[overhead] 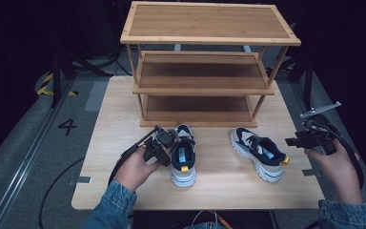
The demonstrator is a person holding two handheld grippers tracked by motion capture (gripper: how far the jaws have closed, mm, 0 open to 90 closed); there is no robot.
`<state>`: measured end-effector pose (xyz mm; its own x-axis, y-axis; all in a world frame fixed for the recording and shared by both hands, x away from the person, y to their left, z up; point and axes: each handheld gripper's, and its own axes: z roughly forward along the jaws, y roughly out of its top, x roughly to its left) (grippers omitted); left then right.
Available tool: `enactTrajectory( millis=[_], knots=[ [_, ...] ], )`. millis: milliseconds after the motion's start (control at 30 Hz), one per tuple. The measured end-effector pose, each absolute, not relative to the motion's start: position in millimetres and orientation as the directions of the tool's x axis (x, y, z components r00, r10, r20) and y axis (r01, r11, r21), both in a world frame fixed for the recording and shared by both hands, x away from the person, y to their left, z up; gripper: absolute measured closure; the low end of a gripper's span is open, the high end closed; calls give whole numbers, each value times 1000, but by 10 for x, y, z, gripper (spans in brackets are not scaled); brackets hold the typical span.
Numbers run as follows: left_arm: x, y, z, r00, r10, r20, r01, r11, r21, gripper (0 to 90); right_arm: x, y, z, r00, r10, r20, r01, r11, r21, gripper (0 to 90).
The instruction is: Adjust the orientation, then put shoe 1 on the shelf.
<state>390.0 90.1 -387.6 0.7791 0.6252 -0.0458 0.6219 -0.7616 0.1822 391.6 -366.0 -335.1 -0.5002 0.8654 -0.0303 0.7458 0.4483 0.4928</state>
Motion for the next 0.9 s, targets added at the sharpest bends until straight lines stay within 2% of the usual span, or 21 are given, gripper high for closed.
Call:
enactTrajectory(
  millis=[200,267,333,433,500,567,667,900],
  knots=[
    [3867,1040,-3694,763,647,-2,624,-735,266,611,3919,-3674,-3354,-498,867,-28,747,445,494,471],
    [3819,1017,-3637,763,645,48,614,-745,262,579,3920,-3678,-3355,-494,869,-23,752,440,491,471],
    [3757,968,-3585,766,640,63,609,-754,249,580,3921,-3678,-3357,-493,870,-22,753,439,490,471],
    [3755,967,-3512,763,645,-33,630,-732,260,592,3922,-3671,-3357,-494,869,-21,753,440,490,471],
    [3738,968,-3432,775,626,-84,618,-724,307,592,3919,-3664,-3355,-494,869,-21,752,440,490,472],
    [3688,947,-3366,793,606,-55,584,-731,353,601,3919,-3659,-3355,-494,869,-22,753,441,488,471],
    [3631,883,-3283,810,583,-61,556,-731,396,609,3924,-3646,-3359,-497,868,-19,753,442,488,471],
    [3568,684,-3269,863,498,-82,484,-770,416,547,3936,-3636,-3381,-502,865,-15,753,446,485,471]
  ],
)
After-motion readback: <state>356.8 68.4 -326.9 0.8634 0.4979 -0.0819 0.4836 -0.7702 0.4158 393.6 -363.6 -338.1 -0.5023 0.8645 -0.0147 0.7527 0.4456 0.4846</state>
